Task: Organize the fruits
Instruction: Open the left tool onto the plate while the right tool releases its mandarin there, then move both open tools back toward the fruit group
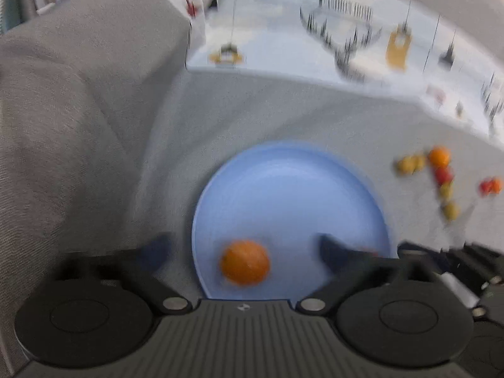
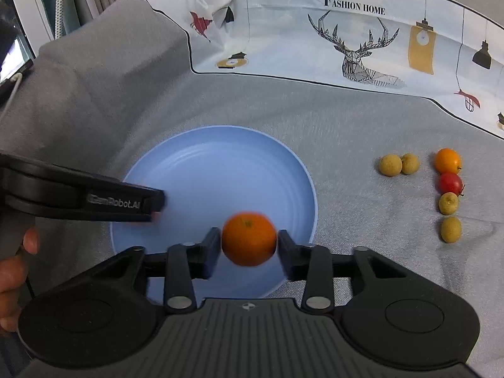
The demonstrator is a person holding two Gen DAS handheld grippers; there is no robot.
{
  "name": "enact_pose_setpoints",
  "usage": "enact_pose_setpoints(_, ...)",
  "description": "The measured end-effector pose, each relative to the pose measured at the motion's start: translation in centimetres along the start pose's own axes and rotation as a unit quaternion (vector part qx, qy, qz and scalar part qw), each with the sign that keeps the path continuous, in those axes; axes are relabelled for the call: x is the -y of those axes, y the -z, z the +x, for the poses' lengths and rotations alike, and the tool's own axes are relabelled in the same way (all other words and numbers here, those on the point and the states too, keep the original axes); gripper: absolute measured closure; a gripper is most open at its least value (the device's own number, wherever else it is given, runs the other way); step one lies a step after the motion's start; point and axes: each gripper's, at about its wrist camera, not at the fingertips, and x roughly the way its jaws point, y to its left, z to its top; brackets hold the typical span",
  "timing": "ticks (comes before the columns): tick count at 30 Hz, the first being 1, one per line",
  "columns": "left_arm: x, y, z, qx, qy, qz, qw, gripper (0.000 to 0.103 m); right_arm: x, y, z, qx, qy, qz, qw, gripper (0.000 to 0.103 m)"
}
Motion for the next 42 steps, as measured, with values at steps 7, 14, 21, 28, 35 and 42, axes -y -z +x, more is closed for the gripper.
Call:
enact_pose_setpoints(7,0.5,1.7,-3.7,0.016,-0.013,0.02,0.9996,0.0,0.4,1.0,-4.5,0.022,0.024,-0.006,0.999,0.017)
enact_pose_setpoints(14,0.6,5.6,-9.8,0.03,0.027,-0.03,0.9987,0.0,-0.1,4.1,-11.1,0.051,0.044,0.007,0.998,0.008)
enact_pose_setpoints(21,1.8,7.8,-14.8,0.082,-0.006,-0.009,0.9966,0.0,-1.6,7.4,-15.7,0.081,0.054,0.011,0.995,0.003)
enact_pose_setpoints(28,1.7,9.9,-17.4,0.088,-0.045,0.007,0.995,0.0,-2.7,8.6,-18.5,0.115,0.059,0.01,0.992,0.002)
enact_pose_setpoints(35,1.6,11.6,-19.1,0.103,-0.053,0.01,0.9932,0.0,-3.1,9.7,-20.9,0.141,0.058,0.006,0.988,0.001)
enact_pose_setpoints(42,2.0,11.8,-20.1,0.111,-0.05,0.012,0.9925,0.0,-3.2,10.1,-21.9,0.15,0.057,0.008,0.987,0.001)
